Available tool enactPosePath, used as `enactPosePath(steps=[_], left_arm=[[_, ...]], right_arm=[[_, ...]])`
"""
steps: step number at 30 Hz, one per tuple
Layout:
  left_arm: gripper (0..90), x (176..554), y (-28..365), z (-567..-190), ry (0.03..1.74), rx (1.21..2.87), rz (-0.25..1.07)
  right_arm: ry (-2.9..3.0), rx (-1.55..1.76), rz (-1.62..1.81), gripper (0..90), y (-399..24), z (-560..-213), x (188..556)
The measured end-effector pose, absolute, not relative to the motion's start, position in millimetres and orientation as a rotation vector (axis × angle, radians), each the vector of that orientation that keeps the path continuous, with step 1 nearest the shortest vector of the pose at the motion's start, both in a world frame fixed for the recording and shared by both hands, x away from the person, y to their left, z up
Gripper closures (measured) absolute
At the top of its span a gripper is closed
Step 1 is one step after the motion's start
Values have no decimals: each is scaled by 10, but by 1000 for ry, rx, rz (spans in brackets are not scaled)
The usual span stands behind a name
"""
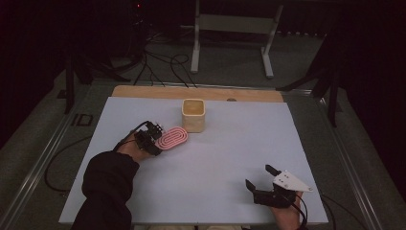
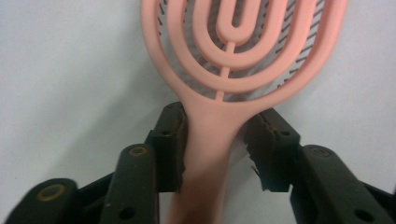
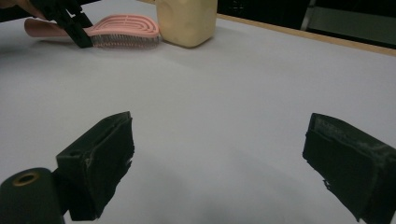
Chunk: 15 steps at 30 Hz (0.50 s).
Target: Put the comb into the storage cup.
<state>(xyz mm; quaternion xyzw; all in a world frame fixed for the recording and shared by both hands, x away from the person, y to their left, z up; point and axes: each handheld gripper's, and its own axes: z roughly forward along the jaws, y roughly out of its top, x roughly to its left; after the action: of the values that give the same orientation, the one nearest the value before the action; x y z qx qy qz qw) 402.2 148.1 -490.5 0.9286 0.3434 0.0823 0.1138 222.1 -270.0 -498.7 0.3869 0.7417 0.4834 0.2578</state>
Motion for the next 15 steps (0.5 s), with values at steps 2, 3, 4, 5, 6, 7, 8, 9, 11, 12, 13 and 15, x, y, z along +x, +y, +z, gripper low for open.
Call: enactPosePath(steps=[2, 3, 4, 5, 6, 7, 8, 9, 11, 12, 13, 15], left_arm=[[653, 4014, 1483, -4897, 1011, 2737, 220], [653, 4014, 1489, -4893, 1022, 2738, 213], [673, 4015, 1499, -4889, 1027, 2746, 208], [690, 4014, 1506, -4889, 1036, 2745, 200], [697, 4013, 1525, -4883, 1053, 2747, 174], [699, 4013, 1525, -4883, 1053, 2747, 174], [699, 4010, 1531, -4881, 1050, 2749, 174], [700, 4005, 1534, -4880, 1052, 2750, 170], [702, 3992, 1542, -4875, 1051, 2752, 163], [702, 3988, 1546, -4875, 1048, 2750, 159], [702, 3977, 1548, -4875, 1051, 2744, 155], [703, 3968, 1558, -4869, 1048, 2738, 145]], right_arm=[[2013, 1050, 1313, 85, -2700, -4988, 2222], [2013, 1050, 1313, 85, -2700, -4988, 2222], [2016, 1050, 1313, 85, -2697, -4991, 2225], [2018, 1049, 1314, 85, -2695, -4993, 2227], [2020, 1048, 1313, 85, -2693, -4993, 2227], [2020, 1048, 1313, 85, -2693, -4993, 2227], [2022, 1047, 1313, 85, -2691, -4994, 2227], [2022, 1047, 1312, 85, -2690, -4995, 2228], [2022, 1050, 1310, 85, -2691, -4995, 2228], [2023, 1051, 1310, 85, -2691, -4996, 2229], [2023, 1052, 1310, 85, -2690, -4996, 2229], [2025, 1053, 1308, 85, -2687, -4998, 2229]])
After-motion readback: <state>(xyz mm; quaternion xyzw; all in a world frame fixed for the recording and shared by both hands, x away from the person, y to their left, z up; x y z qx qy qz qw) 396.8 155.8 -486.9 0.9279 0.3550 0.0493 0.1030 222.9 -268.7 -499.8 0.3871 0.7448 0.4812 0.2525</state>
